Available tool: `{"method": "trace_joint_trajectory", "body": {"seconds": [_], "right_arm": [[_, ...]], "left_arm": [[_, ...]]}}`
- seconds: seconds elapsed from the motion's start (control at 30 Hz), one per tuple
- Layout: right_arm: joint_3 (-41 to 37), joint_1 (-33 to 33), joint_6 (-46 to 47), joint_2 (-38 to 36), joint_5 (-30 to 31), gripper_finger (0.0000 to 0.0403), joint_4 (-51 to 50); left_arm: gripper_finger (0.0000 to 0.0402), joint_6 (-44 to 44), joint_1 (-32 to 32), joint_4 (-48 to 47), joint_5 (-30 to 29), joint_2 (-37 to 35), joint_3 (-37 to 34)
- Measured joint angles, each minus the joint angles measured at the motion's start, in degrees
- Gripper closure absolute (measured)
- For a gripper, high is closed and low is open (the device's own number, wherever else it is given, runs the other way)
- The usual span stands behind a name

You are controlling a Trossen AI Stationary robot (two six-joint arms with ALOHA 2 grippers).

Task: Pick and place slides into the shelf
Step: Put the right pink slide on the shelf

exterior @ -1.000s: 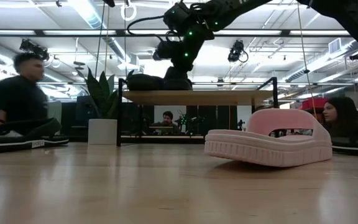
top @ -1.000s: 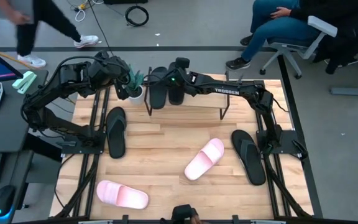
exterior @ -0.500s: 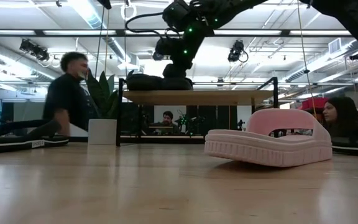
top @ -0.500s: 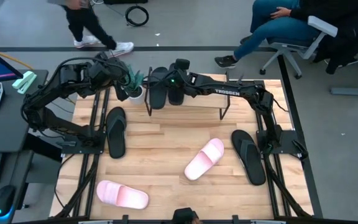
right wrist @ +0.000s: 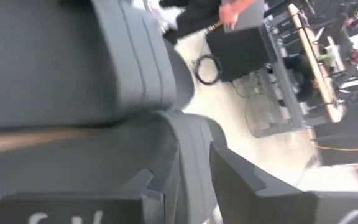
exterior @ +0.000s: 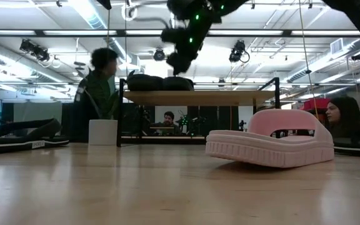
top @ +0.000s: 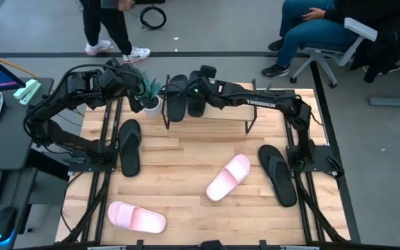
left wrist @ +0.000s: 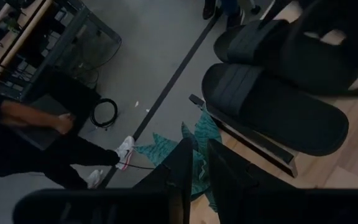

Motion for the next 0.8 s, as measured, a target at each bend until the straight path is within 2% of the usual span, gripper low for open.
{"method": "trace_joint_trajectory", "body": {"seconds": [0.1,0.17,0.33,0.4,0.5,0.67,0.8], "right_arm": [[0.0,1.9,7.0,-3.6,-0.7,0.0306,-4.5],[0.0,3.4,13.4,-6.5,-3.3,0.0306,-9.1],[0.0,8.2,34.5,-13.6,-15.5,0.0307,-20.1],[-0.3,10.7,39.6,-16.1,-19.5,0.0308,-23.1],[-1.1,16.1,40.1,-18.4,-20.6,0.0312,-26.7],[-3.4,26.1,38.9,-19.2,-20.3,0.0317,-26.0],[-7.7,32.5,39.1,-18.6,-14.1,0.0319,-22.9]], "left_arm": [[0.0345,-1.7,0.0,-1.6,0.8,0.0,0.0],[0.0343,-4.8,0.0,-4.1,4.1,0.0,0.0],[0.0347,-14.1,-0.7,-11.6,20.8,-0.1,-0.5],[0.0351,-16.5,-2.0,-13.7,26.7,-0.1,-2.1],[0.0355,-19.0,-5.1,-13.9,30.3,-0.4,-5.7],[0.0358,-27.3,-11.7,-13.6,30.7,-0.5,-14.0],[0.0357,-33.6,-16.5,-11.2,30.6,-0.5,-23.2]]}}
